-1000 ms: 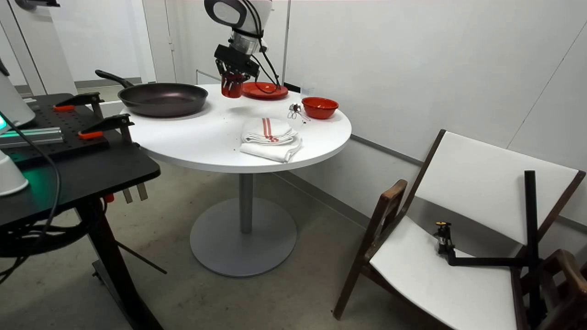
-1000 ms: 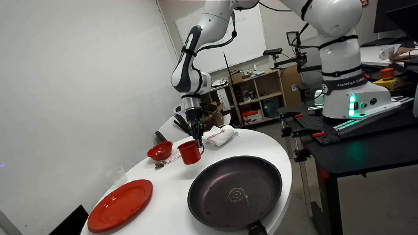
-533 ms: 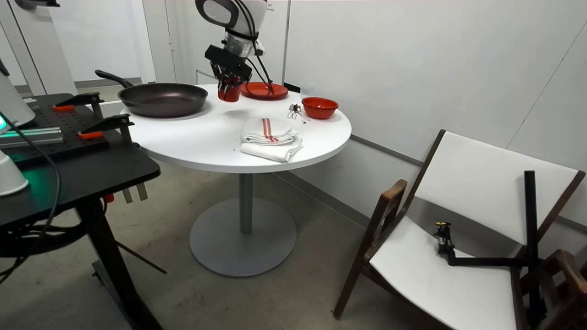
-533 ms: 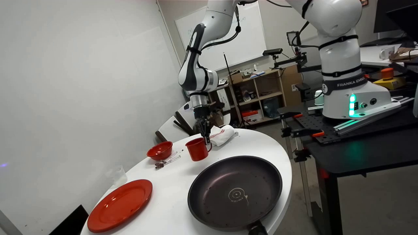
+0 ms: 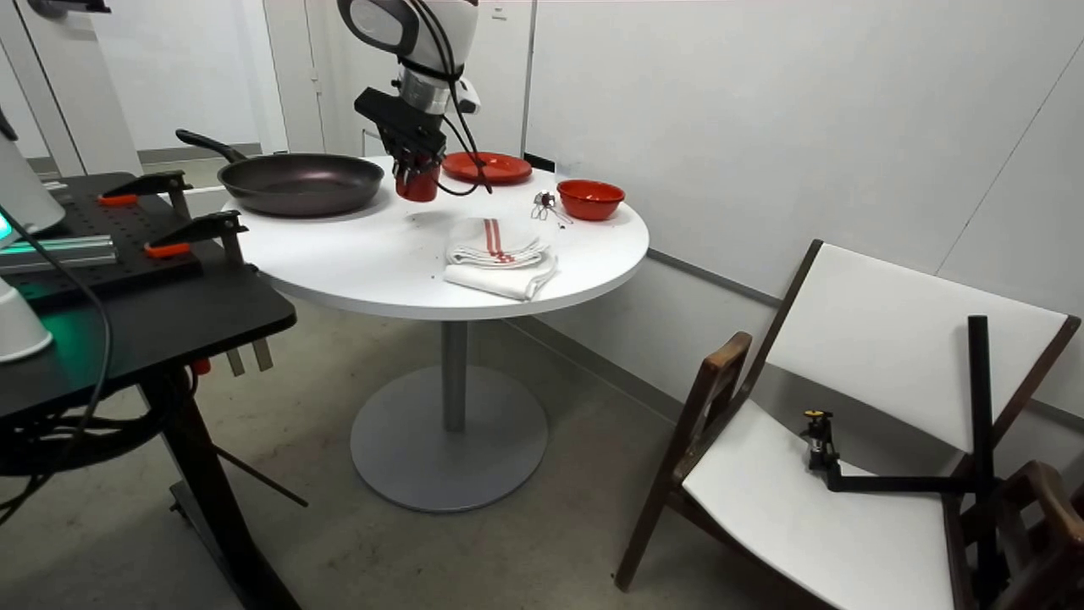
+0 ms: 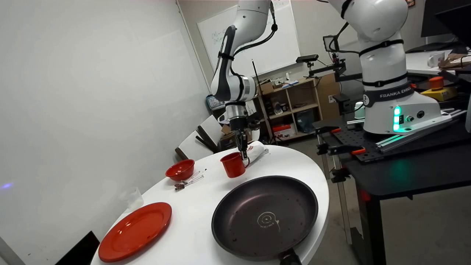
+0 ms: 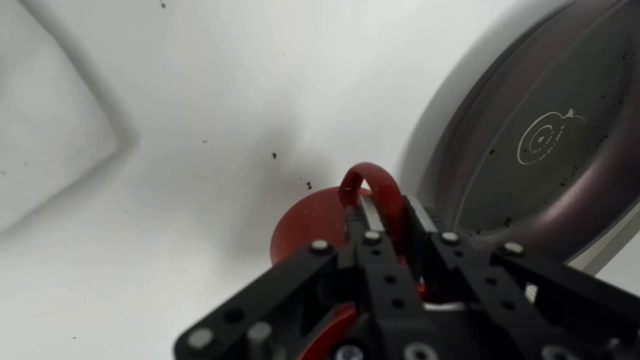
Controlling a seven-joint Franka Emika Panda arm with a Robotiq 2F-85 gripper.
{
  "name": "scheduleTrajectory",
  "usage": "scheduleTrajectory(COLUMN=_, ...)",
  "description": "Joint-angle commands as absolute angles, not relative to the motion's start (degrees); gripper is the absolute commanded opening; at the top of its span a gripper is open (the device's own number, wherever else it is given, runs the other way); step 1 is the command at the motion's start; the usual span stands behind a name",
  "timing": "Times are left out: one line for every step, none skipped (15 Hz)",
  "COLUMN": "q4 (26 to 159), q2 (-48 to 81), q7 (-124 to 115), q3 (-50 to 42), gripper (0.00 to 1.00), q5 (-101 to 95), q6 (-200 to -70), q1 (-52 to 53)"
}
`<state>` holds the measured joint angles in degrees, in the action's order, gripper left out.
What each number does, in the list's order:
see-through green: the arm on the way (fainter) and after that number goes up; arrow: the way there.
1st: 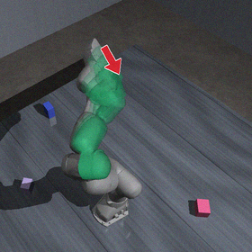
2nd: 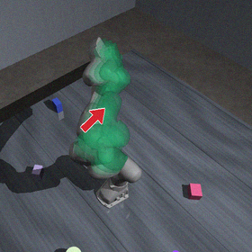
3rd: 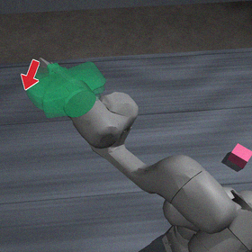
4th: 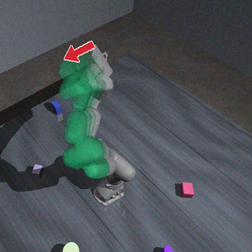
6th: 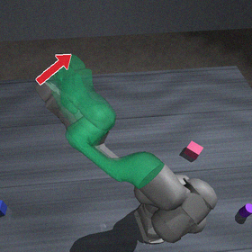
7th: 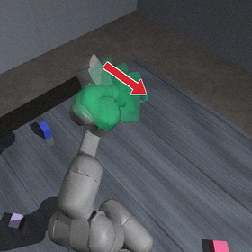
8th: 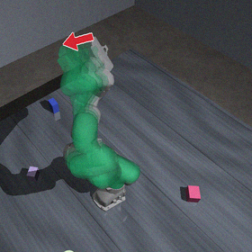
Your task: Move the cup at the edge of the table
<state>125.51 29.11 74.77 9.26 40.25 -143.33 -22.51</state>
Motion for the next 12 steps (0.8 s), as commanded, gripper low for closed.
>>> scheduleTrajectory(q4=129.83, q2=25.63, q7=76.25, q3=7.80, gripper=0.04, q5=43.39, q6=-145.53, q1=-21.29)
scheduleTrajectory(q4=130.35, q2=25.29, q7=76.32, q3=7.63, gripper=0.04, q5=43.66, q6=-145.78, q1=-21.13)
scheduleTrajectory(q4=130.74, q2=25.04, q7=76.20, q3=7.43, gripper=0.04, q5=43.63, q6=-146.01, q1=-20.84)
scheduleTrajectory(q4=128.02, q2=27.54, q7=75.26, q3=6.75, gripper=0.15, q5=42.40, q6=-144.14, q1=-20.65)
scheduleTrajectory(q4=128.50, q2=27.23, q7=75.30, q3=6.65, gripper=0.15, q5=42.51, q6=-144.39, q1=-20.51)
scheduleTrajectory(q4=128.81, q2=26.98, q7=75.29, q3=6.58, gripper=0.15, q5=42.55, q6=-144.45, q1=-20.40)
scheduleTrajectory(q4=128.96, q2=26.80, q7=75.29, q3=6.56, gripper=0.15, q5=42.57, q6=-144.46, q1=-20.31)
scheduleTrajectory(q4=128.97, q2=26.75, q7=75.29, q3=6.54, gripper=0.15, q5=42.58, q6=-144.47, q1=-20.25)
scheduleTrajectory(q4=128.97, q2=26.75, q7=75.29, q3=6.52, gripper=0.15, q5=42.58, q6=-144.48, q1=-20.23)
scheduleTrajectory(q4=128.97, q2=26.75, q7=75.28, q3=6.51, gripper=0.15, q5=42.59, q6=-144.48, q1=-20.21)
scheduleTrajectory(q4=128.98, q2=26.75, q7=75.28, q3=6.49, gripper=0.15, q5=42.60, q6=-144.48, q1=-20.21)
scheduleTrajectory(q4=128.98, q2=26.75, q7=75.28, q3=6.47, gripper=0.15, q5=42.60, q6=-144.48, q1=-20.22)
